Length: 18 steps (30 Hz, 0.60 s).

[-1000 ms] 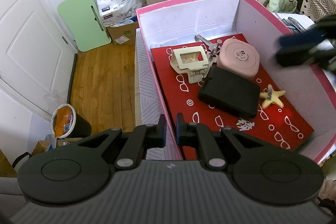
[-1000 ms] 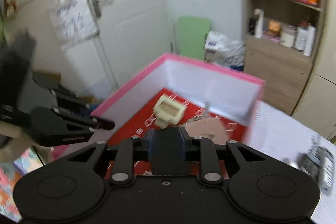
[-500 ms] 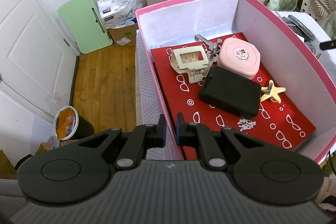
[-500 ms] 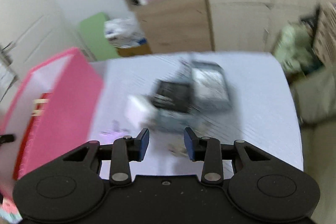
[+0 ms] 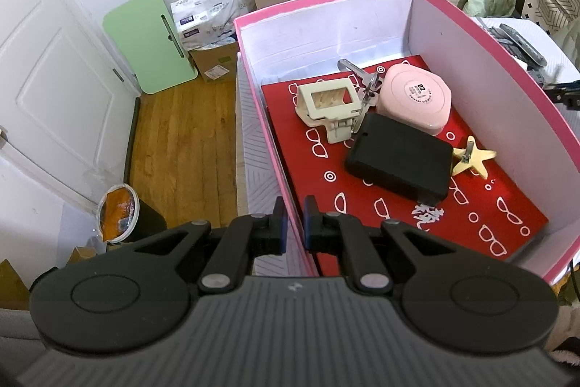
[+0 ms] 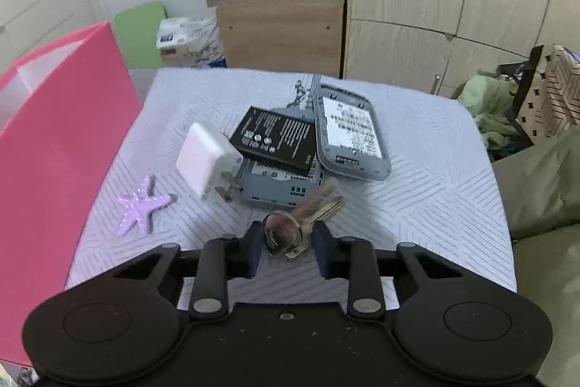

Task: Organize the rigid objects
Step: 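Grasp the silver keys with the right gripper, then carry the keys into the box and release them with the right gripper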

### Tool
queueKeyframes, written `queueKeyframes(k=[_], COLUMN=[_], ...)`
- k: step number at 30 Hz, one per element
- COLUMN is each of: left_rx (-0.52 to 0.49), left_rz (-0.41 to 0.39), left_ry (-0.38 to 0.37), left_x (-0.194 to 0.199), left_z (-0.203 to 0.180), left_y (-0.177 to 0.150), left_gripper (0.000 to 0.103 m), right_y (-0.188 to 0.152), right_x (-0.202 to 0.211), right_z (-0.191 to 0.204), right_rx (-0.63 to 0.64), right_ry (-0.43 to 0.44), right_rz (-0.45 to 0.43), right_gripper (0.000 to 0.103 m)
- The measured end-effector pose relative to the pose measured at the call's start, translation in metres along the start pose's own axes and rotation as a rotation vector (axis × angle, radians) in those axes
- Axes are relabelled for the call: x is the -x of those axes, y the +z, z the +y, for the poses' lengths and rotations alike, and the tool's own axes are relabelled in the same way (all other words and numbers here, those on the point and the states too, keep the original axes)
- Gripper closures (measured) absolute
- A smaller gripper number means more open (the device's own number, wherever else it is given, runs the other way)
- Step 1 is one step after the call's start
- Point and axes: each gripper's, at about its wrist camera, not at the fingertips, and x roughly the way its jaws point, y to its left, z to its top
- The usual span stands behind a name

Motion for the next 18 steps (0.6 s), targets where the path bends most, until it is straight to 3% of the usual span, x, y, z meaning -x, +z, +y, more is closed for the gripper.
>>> queueKeyframes(k=[6,18], left_rx=[0.0,0.005], left_rz=[-0.003,-0.007], left_ry=[-0.005,-0.012], left_x=[0.0,0.0], left_z=[0.002,0.003], left_y=[0.0,0.0], left_gripper=[0.096,0.096], right_y=[0.012,0.036], right_x=[0.026,0.084], right_z=[-0.005,0.028], right_rx=[-0.02,0.011], right_ry=[0.063,0.218], right_rz=[-0.059,-0.179], right_gripper=[0.073,0.074])
